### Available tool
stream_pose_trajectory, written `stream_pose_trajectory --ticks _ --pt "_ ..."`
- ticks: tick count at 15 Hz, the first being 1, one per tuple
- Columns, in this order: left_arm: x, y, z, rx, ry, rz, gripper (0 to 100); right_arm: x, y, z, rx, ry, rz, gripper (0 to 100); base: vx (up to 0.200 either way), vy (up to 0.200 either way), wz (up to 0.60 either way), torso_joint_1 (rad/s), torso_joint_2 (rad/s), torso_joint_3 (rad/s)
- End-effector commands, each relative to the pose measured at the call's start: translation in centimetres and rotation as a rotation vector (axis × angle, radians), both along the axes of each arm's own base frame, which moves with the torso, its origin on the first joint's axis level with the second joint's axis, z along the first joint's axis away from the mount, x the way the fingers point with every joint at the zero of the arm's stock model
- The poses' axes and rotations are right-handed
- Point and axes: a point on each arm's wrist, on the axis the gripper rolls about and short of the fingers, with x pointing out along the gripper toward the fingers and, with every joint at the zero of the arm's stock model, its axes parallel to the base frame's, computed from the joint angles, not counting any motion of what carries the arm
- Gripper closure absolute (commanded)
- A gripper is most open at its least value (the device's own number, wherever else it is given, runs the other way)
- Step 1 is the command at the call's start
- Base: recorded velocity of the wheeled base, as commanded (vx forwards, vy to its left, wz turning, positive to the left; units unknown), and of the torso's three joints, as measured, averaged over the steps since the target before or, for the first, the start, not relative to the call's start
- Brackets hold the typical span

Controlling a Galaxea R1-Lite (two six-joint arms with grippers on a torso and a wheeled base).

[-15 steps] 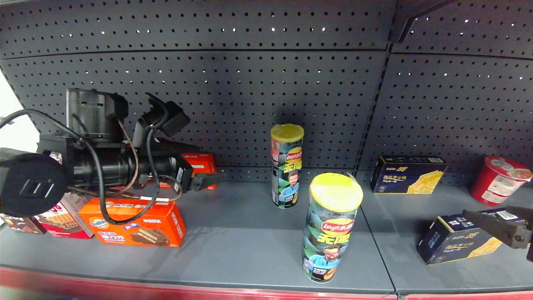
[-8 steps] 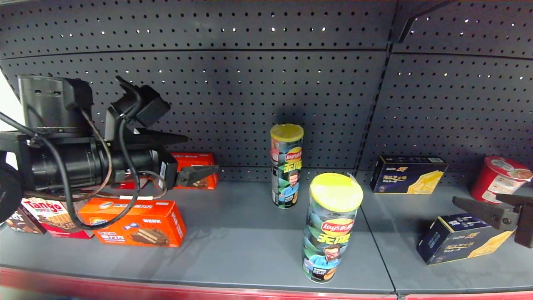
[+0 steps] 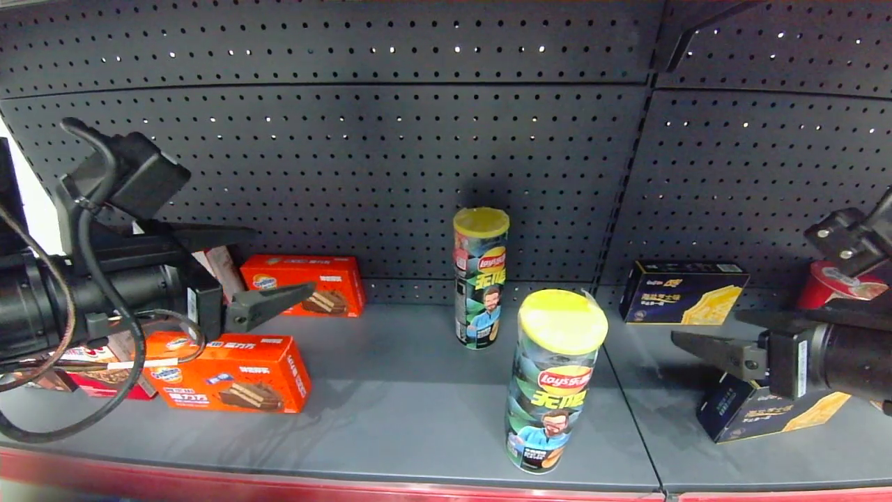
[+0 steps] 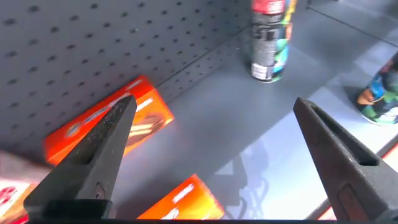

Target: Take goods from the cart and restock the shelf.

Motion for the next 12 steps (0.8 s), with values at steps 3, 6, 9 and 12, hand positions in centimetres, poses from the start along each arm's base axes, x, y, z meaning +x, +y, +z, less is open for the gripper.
stream_pose_trajectory --ticks 3,6,9,12 --pt "-0.9 0.9 0.6 -0.004 -0.031 0.035 0 1.1 1.9 -1.3 -0.053 0.052 0.08 0 0.0 0.0 0.0 0.0 0.0 0.0" --pt "-0.9 0.9 0.6 -0.005 -0.027 0.037 0 1.2 2.7 -2.1 -0.084 0.076 0.121 0 0.0 0.0 0.0 0.0 0.0 0.0" --pt "-0.9 0.9 0.1 -0.004 -0.018 0.039 0 1.2 2.8 -2.8 -0.107 0.095 0.127 0 0.0 0.0 0.0 0.0 0.0 0.0" --pt "-1.0 0.9 -0.1 -0.008 -0.009 0.04 0 1.1 2.9 -3.8 -0.138 0.123 0.133 0 0.0 0.0 0.0 0.0 0.0 0.0"
